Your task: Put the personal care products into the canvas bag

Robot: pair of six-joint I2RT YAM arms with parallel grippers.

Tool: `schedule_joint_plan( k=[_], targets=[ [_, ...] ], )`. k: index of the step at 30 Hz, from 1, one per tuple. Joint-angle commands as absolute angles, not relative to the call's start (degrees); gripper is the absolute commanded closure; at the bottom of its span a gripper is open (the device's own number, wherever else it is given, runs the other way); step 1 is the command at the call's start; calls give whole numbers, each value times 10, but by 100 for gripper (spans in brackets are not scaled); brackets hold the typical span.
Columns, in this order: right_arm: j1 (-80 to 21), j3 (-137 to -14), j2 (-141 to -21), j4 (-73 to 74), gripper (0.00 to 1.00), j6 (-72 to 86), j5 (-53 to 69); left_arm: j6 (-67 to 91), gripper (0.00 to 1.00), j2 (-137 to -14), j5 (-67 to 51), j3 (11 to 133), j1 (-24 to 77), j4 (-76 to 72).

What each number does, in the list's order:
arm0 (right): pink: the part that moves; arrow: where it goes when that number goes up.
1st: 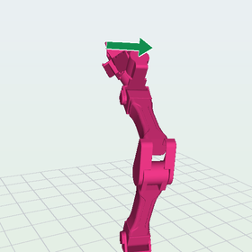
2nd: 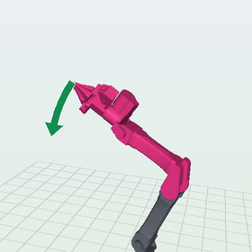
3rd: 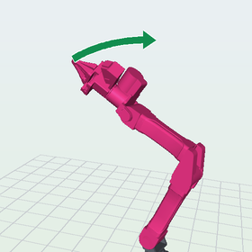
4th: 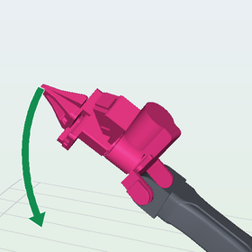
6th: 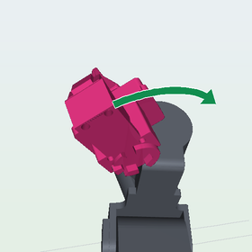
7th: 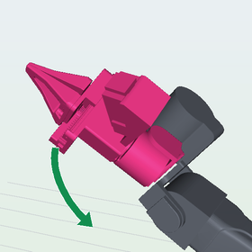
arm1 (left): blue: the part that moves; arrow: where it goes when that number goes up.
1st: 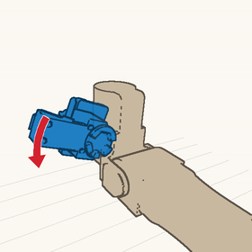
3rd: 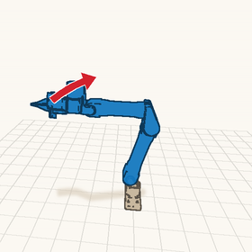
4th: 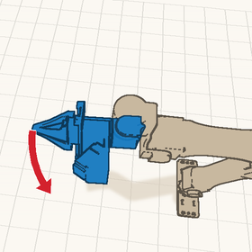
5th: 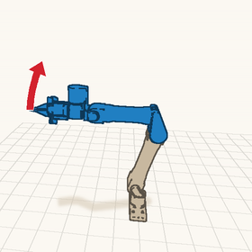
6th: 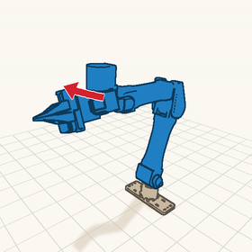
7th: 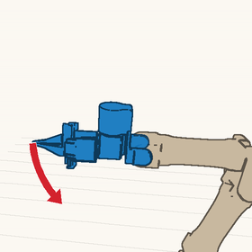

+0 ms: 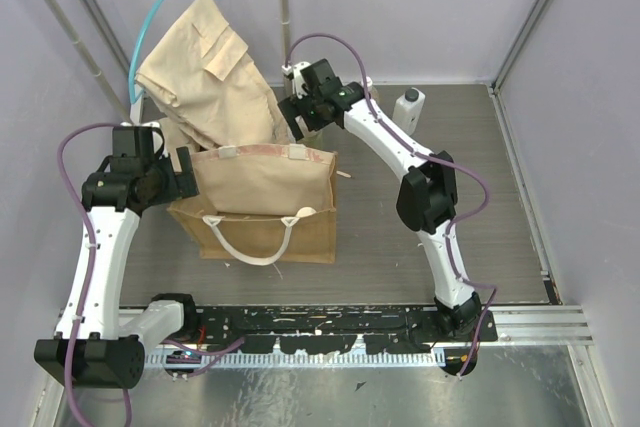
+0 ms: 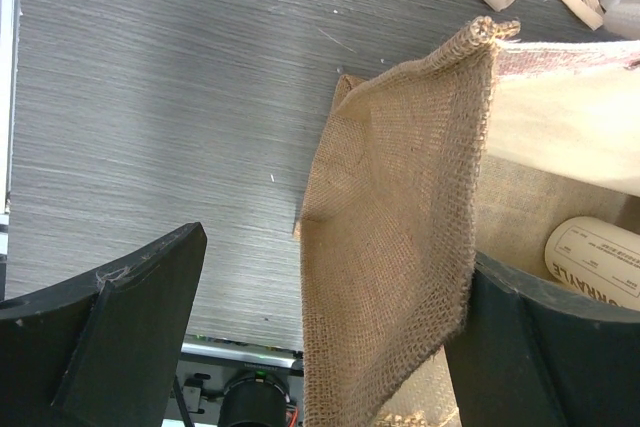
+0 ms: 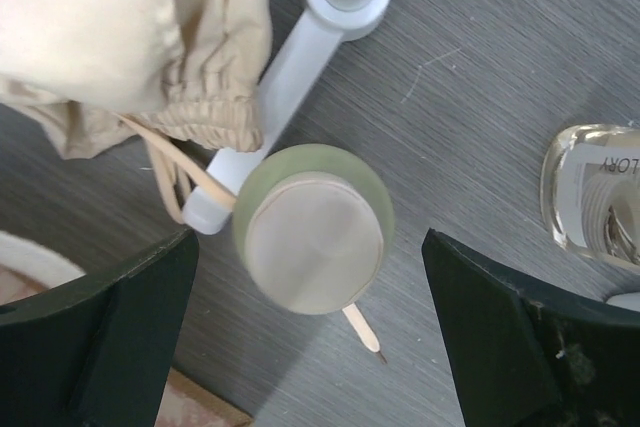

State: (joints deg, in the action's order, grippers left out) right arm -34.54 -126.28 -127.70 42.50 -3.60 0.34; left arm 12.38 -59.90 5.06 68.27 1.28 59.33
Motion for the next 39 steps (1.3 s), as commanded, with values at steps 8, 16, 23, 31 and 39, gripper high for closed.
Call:
schedule_joint_plan(
  k=[8,16,23,31,39],
  targets=[
    [-346,-1327,-1313,422,0,-69,-25,120,2,-601,53,706,13,597],
    [-344,-1326,-1339,422,0,-67,-17,117,2,-606,56,704,12,593],
    [-344,-1306,-1350,405,0,-64,-15,120,2,-610,51,703,12,589],
    [-344,-1287,-1351,392,2,-66,-11,120,2,-611,52,695,13,584],
    [-344,-1274,-1349,379,30,-71,-5,121,2,-615,50,697,12,581]
  ],
)
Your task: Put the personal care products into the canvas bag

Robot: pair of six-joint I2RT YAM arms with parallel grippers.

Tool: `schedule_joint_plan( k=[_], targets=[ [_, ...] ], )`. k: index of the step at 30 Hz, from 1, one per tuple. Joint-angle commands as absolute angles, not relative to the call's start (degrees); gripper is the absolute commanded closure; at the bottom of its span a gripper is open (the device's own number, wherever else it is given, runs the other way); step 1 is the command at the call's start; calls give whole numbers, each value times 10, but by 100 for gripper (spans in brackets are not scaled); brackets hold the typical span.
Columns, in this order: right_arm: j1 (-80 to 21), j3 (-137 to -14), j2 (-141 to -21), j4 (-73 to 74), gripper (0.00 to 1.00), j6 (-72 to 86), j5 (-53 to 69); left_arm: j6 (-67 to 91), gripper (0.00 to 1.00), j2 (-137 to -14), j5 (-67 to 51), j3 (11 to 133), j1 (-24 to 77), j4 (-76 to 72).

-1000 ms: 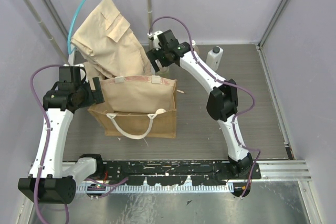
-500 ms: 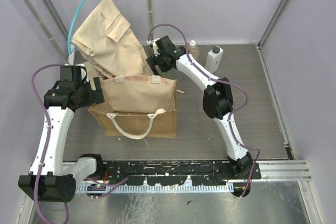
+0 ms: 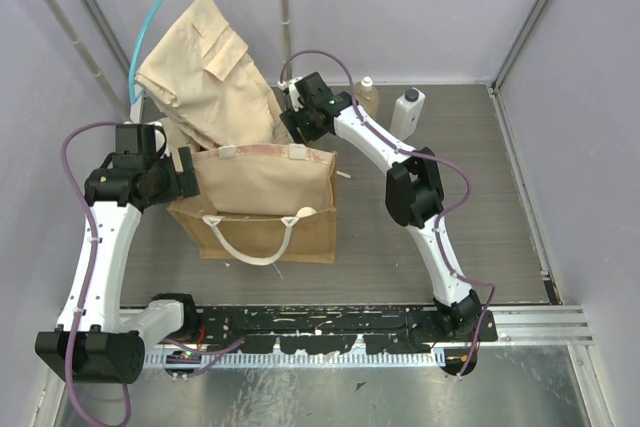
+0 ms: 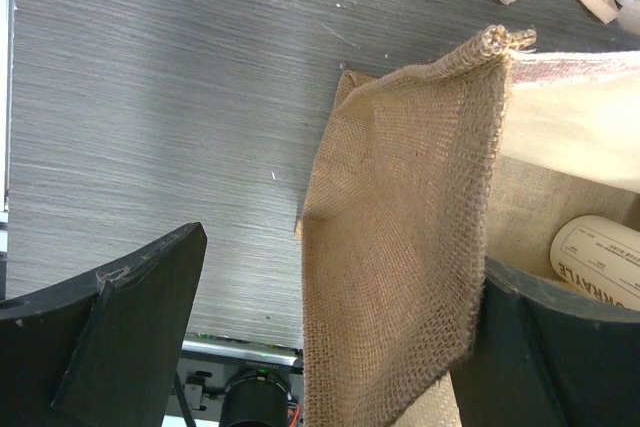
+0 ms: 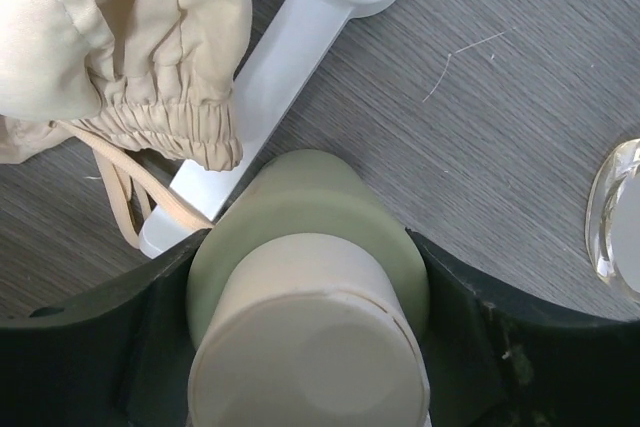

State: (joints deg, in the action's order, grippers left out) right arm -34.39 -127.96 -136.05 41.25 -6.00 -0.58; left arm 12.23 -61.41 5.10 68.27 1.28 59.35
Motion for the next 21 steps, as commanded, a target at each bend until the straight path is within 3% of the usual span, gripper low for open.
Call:
schedule_joint_plan(
  k=[1,4,8,17,21],
  targets=[
    [-344,-1271,-1347,377,37,-72,-6,120,2,-615,49,697,12,581],
    [-344,-1262,-1337,377,57,-74,-25,119,2,-615,50,699,12,583],
    [-344,-1252,-1322,390,73,-73,-57,119,2,-613,47,698,13,580],
    [-344,-1234,-1275,420,98,-51,-111,117,2,-599,32,689,13,577],
    [-337,-1216,-1239,429,99,-43,-118,115,2,-588,23,685,13,576]
  ],
)
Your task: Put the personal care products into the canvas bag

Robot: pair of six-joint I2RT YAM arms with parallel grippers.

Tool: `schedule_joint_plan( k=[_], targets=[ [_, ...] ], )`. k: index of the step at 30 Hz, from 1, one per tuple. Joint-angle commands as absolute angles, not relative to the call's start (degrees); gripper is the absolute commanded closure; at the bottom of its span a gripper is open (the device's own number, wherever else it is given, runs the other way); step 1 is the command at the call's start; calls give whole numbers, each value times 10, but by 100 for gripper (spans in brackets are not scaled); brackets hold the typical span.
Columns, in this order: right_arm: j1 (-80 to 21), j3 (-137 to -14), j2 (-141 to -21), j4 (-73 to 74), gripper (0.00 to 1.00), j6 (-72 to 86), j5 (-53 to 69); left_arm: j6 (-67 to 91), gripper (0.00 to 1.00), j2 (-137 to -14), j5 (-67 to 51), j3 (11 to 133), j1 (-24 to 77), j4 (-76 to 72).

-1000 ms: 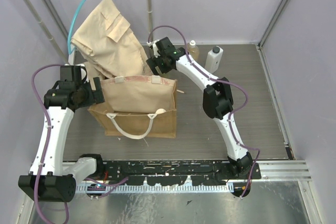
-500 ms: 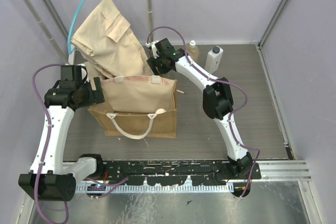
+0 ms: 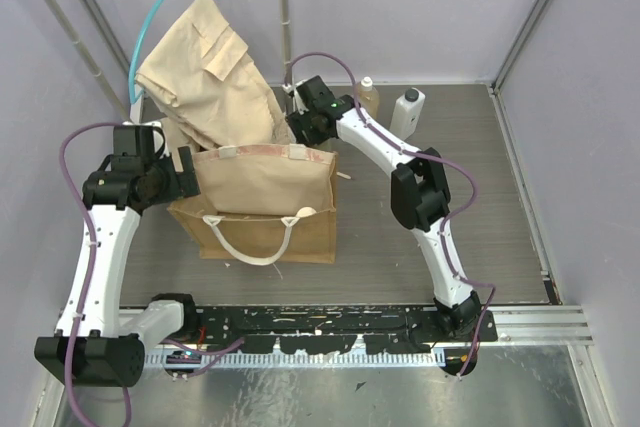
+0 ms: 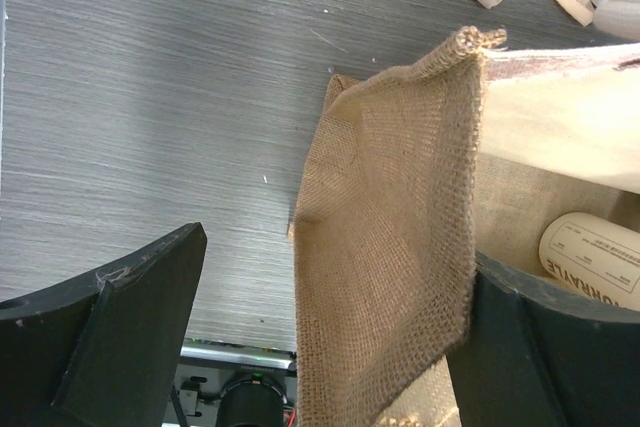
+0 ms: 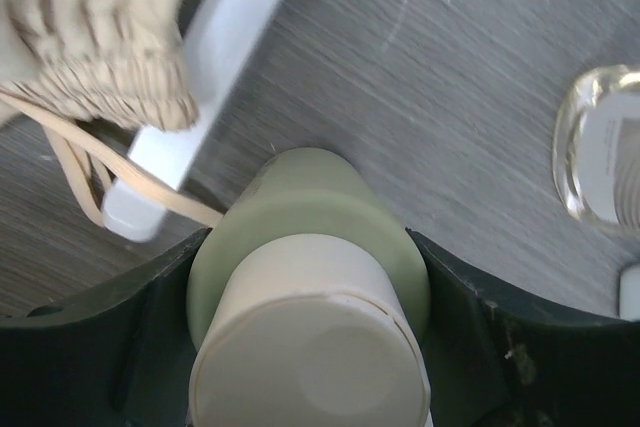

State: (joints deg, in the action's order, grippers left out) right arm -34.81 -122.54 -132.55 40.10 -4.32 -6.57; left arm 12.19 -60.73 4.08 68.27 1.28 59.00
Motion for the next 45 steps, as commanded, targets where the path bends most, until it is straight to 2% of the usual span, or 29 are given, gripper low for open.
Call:
schedule_joint_plan(
  k=[1,15,21,30,36,45],
  targets=[
    [-335,-1210,-1229,431,99,-42,-118,116,2,-585,19,682,13,574],
    [-323,-1233,-1159,511,99,-8,-153,119,2,-567,-16,648,12,552],
    [-323,-1220,-1076,527,99,5,-131,130,2,-561,-34,634,13,542],
    [-341,-1293,-962,544,99,5,-56,135,2,-551,-49,621,14,525],
    [-388,-1304,-904,513,99,1,57,134,2,-544,-47,606,13,516],
    [-502,-1320,-936,507,99,15,49,134,2,-530,-57,595,13,505]
  ],
)
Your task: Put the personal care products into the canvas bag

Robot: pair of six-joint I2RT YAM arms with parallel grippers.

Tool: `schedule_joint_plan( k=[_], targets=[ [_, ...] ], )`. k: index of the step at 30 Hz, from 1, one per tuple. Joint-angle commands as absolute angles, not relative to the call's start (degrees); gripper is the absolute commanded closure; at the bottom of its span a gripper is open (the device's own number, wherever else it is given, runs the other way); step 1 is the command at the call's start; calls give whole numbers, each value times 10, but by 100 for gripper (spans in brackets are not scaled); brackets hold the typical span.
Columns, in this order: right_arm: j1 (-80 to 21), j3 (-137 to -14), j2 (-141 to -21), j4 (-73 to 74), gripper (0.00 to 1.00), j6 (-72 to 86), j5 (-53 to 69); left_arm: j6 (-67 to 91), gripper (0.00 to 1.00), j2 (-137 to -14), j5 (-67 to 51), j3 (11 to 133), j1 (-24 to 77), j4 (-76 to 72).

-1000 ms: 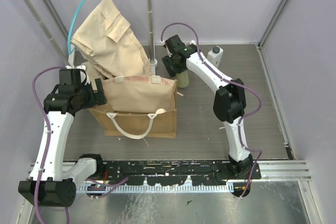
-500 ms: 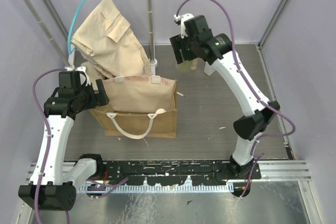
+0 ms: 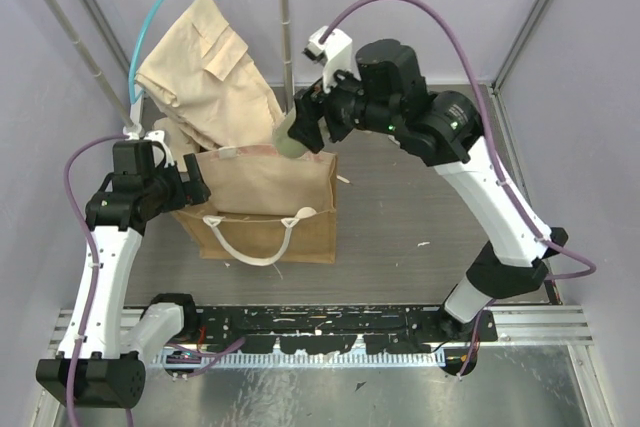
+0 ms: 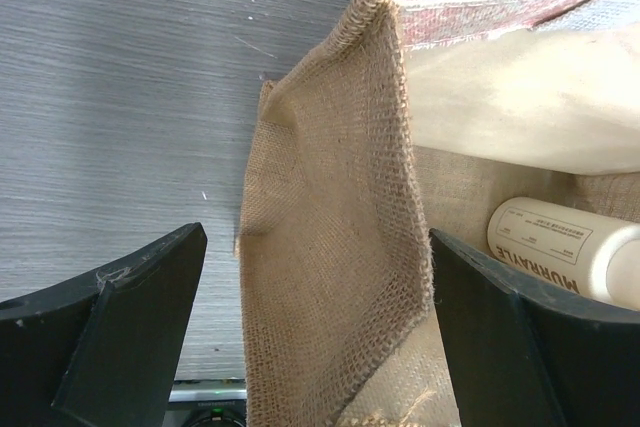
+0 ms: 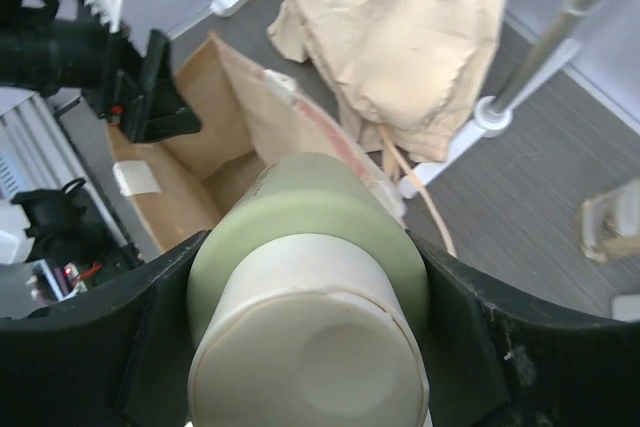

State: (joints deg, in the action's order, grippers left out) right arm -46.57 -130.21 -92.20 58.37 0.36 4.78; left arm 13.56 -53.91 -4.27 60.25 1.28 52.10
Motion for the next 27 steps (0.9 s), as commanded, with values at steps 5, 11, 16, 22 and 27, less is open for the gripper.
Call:
schedule_joint_plan(
  k=[5,11,16,22,27],
  targets=[
    [-560,-1277,-971,477,99,34,7,134,2,-527,-62,599,13,508],
    [-584,-1245,-1016,464,99,54,-39,136,2,-524,-64,615,13,521],
    [-596,-1225,-1044,471,99,68,-54,134,2,-520,-65,618,14,524],
    [-605,-1182,-1065,474,99,83,-73,135,2,-517,-66,618,14,524],
    [-606,-1130,-1068,465,100,101,-94,137,2,-512,-68,618,15,524]
  ],
)
